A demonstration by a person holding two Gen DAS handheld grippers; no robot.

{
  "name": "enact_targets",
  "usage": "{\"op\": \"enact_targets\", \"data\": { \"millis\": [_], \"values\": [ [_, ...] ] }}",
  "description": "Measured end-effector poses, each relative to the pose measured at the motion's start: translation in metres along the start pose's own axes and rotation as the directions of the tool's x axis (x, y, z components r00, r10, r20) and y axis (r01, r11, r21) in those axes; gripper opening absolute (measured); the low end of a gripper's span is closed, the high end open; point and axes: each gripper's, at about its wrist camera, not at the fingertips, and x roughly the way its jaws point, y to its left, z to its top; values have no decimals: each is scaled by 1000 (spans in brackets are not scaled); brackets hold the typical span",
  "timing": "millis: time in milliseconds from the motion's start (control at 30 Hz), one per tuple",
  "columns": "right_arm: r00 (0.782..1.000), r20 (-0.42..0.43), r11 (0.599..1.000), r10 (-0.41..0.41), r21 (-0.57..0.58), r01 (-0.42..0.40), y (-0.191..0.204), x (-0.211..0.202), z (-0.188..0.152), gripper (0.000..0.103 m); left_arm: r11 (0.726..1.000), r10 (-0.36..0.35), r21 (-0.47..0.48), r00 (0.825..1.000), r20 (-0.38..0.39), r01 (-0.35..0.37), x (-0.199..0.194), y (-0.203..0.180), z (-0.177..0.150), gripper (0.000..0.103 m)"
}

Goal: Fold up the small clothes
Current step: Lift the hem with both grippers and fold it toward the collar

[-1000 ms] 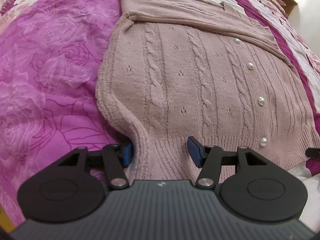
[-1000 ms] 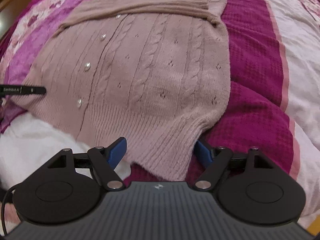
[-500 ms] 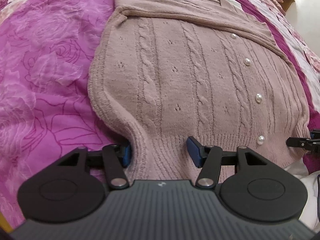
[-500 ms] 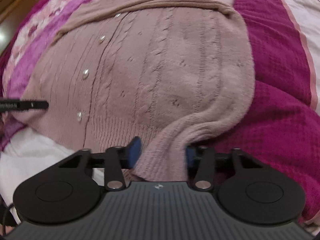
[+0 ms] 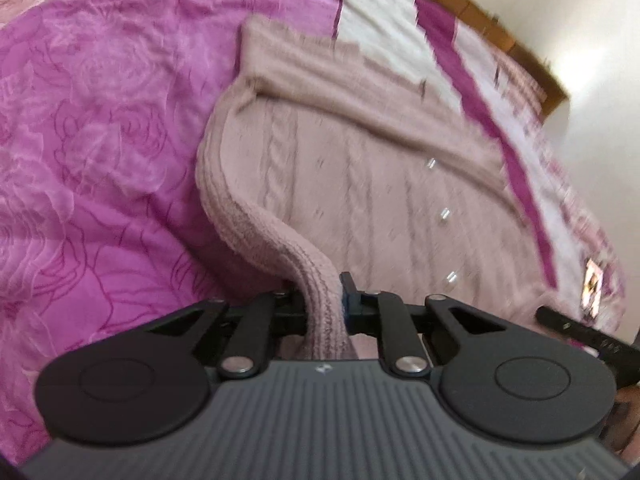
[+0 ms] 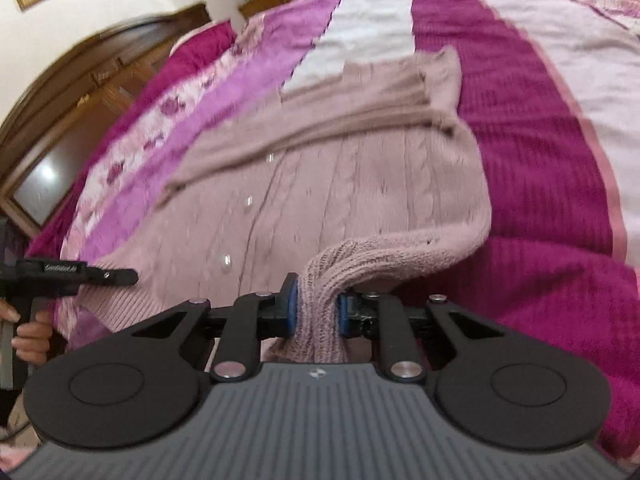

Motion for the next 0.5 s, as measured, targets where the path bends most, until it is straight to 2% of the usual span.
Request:
{"op": "enact_targets", "data": {
  "millis": [133,267,433,500],
  "values": [
    [996,83,999,14,31,-17,-2,-5,7,20,998,-41,-41,996,74,44,-16,-3,8,14],
    [985,168,997,27,70,-39,-3,-10,16,20,997,-53,-44,989,138,60,-27,-7,18,14],
    [966,255,992,43,106,-72,-6,-13,27,20,999,-29,-36,985,172,35,-29,-15,31,14],
    [960,278,990,44,113,-79,-6,-14,30,20,1000,18,-18,987,160,-15,-25,-20,32,14]
  ]
}}
